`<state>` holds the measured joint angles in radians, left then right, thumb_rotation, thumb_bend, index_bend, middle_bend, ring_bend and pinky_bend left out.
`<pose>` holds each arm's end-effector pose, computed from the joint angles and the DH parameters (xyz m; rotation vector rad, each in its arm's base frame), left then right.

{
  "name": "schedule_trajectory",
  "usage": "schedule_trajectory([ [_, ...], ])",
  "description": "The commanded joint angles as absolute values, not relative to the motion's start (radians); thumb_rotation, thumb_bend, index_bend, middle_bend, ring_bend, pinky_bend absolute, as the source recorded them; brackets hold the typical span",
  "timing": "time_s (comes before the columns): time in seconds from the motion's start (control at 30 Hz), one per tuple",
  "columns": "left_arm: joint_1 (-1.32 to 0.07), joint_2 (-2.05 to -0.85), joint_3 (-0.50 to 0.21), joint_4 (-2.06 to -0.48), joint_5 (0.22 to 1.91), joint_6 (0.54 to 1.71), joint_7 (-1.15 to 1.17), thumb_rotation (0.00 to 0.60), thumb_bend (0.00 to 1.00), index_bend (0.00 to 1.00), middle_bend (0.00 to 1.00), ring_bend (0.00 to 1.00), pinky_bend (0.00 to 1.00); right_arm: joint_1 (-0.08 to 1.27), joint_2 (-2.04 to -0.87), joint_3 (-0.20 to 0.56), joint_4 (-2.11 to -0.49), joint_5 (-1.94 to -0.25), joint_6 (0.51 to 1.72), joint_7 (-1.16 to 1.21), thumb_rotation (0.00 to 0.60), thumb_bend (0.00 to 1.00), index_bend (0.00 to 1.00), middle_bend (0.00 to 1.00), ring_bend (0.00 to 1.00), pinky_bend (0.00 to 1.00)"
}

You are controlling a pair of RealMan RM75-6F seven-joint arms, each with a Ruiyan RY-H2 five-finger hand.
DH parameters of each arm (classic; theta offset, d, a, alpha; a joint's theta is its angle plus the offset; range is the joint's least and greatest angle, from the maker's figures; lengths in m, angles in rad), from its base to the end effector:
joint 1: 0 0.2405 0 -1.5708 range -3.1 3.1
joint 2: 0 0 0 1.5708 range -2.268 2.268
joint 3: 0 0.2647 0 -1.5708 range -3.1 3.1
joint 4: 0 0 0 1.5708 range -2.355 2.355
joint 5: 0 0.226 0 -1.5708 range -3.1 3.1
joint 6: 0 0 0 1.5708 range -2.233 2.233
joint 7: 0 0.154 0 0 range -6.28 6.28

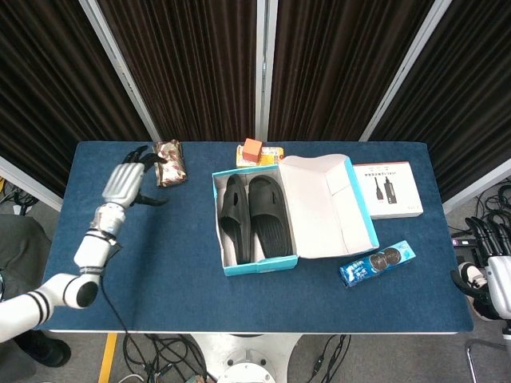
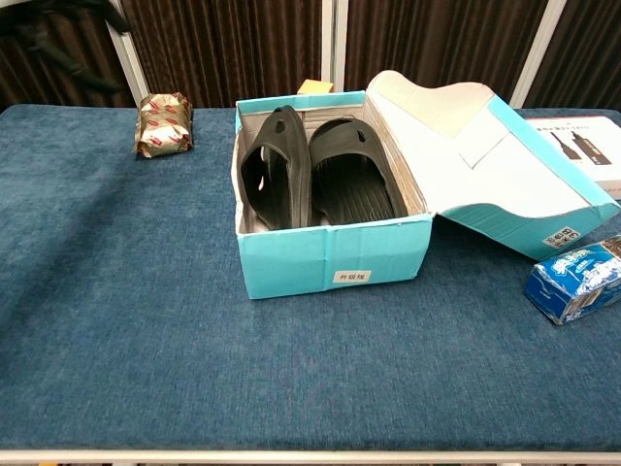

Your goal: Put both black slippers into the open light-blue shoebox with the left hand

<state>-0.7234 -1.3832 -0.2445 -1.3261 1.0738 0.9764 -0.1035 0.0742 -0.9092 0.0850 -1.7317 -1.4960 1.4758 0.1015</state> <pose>-0.2112 0.4247 0.0669 -1.4884 -1.1277 -1.1116 -0.3122 -0.1963 0.2085 1.3619 -0.8950 0.9337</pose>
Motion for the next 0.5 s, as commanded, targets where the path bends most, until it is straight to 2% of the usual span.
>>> schedule_trajectory([
  [0.03,-0.604,-1.335,-0.19,-1.345,1.087,1.101,-0.112,0.6,0.0,0.26,0.22,0.03,0.1,0.085,-0.93,0.081,-1.705,-1.497,1.458,0.123,0.6,0.16,0.0,0.08,0.0,0.03],
  [0.27,-0.42,-1.292,-0.103,-1.389,1.142,1.284,-0.11,0.6,0.0,0.27,0.22,0.03,0.1,0.071,-0.96,0.052,-1.683,-1.526,1.46,0.178,0.6,0.16,0.0,0.07,0.0,0.03],
  [0.5,-0.271,-1.257,-0.043,-1.522,1.197,1.477,-0.001,0.6,0.0,0.27,0.22,0.03,0.1,0.035,-0.995,0.025,-1.643,-1.552,1.505,0.197,0.6,0.17,0.0,0.07,0.0,0.03],
])
